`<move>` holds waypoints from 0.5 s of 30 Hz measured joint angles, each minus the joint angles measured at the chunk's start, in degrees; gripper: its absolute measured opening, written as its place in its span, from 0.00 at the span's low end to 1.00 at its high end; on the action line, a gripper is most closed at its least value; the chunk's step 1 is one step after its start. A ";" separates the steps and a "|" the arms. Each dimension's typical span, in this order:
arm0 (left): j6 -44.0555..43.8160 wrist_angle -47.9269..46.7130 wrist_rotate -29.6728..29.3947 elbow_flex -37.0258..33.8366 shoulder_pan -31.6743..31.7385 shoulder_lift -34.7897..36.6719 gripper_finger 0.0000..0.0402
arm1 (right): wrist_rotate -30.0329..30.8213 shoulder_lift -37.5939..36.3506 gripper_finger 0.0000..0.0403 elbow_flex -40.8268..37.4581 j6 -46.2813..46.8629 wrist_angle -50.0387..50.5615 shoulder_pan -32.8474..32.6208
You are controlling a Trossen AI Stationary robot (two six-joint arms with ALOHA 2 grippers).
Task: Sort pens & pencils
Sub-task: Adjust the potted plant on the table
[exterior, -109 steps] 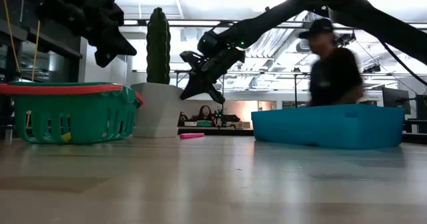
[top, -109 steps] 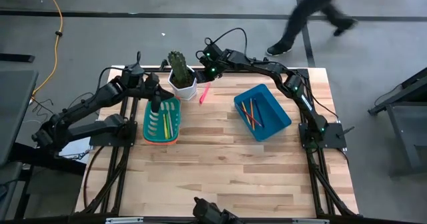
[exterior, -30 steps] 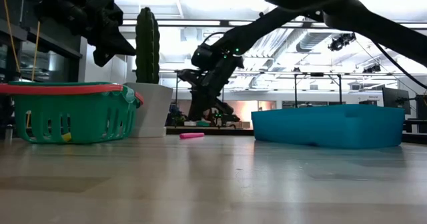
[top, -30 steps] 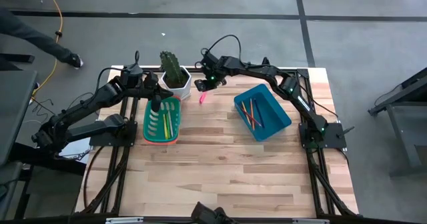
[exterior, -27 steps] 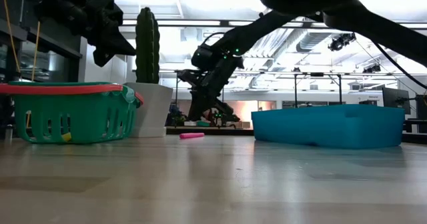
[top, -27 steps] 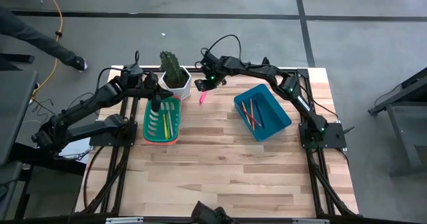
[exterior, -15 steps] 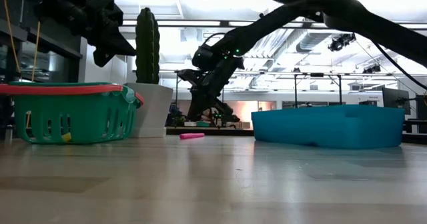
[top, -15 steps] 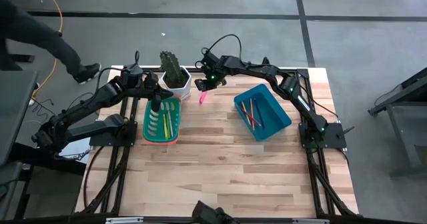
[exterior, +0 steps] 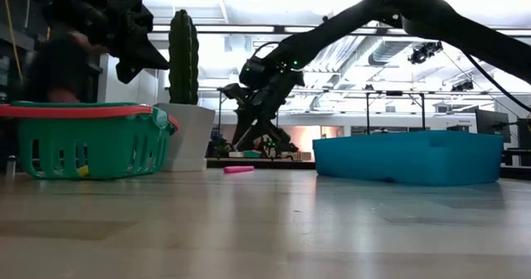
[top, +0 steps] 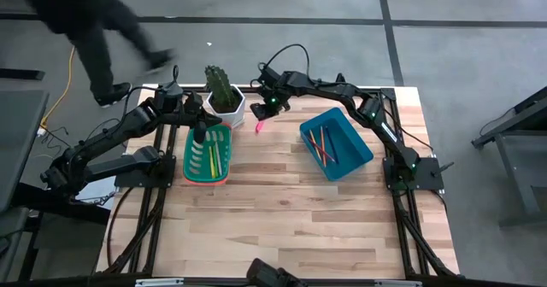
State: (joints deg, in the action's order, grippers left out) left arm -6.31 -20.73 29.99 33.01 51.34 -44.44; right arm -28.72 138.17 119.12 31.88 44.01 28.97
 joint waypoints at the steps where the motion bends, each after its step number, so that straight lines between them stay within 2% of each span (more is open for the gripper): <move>1: 0.00 0.00 0.01 0.02 0.01 -0.01 0.01 | -0.03 0.00 0.13 0.29 0.19 0.07 0.00; 5: 0.00 -0.06 0.00 0.01 0.01 0.00 0.01 | -0.47 0.00 0.17 1.88 0.20 -0.10 0.00; 9: 0.29 -0.11 -0.01 0.02 0.01 0.01 0.01 | -1.82 -0.07 0.17 4.46 1.04 -3.11 -0.09; 15: 0.46 -0.22 -0.01 0.01 -0.01 0.01 0.01 | -2.95 -0.07 0.17 6.79 0.72 -1.15 -0.55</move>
State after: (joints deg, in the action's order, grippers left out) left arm -5.85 -20.95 29.98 33.03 51.33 -44.42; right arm -31.67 138.10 125.91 32.60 42.86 28.42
